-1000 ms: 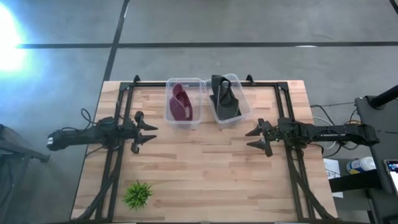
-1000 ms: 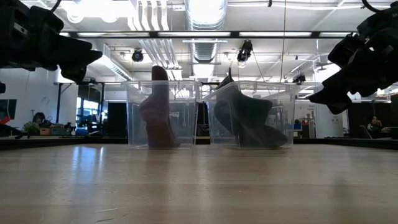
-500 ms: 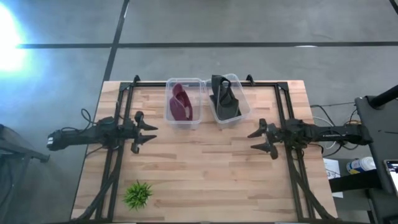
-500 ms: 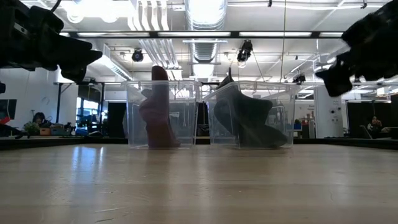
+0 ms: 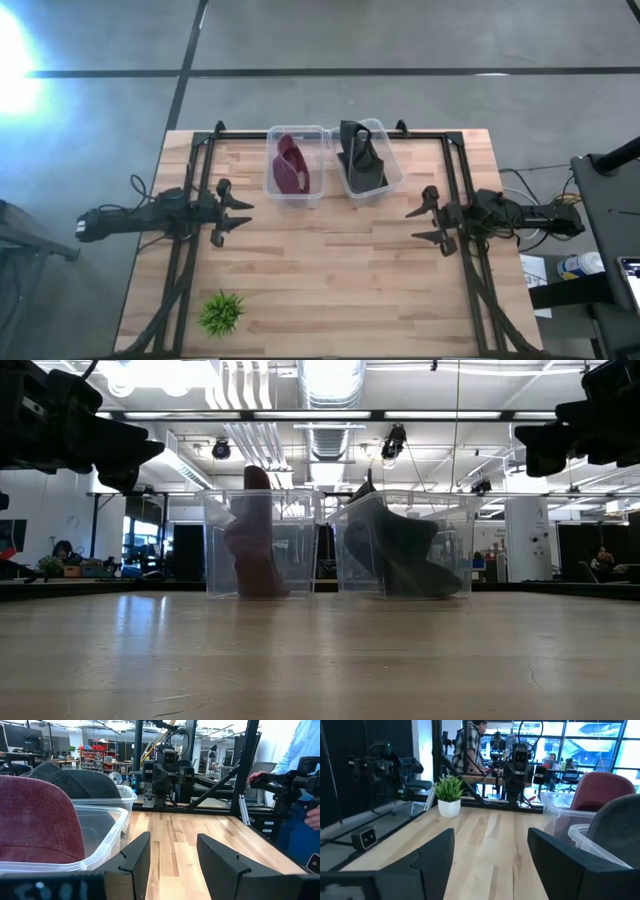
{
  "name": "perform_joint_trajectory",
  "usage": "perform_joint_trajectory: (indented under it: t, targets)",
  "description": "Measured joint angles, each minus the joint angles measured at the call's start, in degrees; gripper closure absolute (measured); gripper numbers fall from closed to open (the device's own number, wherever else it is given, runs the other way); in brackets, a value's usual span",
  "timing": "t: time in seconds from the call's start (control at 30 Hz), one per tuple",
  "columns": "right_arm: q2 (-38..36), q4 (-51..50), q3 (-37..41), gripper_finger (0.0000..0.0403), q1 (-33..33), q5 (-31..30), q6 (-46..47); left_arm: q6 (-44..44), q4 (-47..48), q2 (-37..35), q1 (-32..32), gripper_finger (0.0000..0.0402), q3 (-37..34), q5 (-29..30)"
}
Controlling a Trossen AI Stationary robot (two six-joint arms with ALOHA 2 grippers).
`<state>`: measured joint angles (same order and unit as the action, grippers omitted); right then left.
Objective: Pick & Place hat
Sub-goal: Return to Home Position
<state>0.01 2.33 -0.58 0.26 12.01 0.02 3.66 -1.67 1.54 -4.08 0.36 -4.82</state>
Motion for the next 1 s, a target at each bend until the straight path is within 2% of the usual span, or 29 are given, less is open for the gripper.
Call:
perform_joint_trajectory:
  t: [1.0]
  targets:
    - [0.2,0.06,0.0,0.0155,-0.01,-0.04,-0.03,0.0,0.0,0.02,-0.02,0.0246,-0.02,0.0]
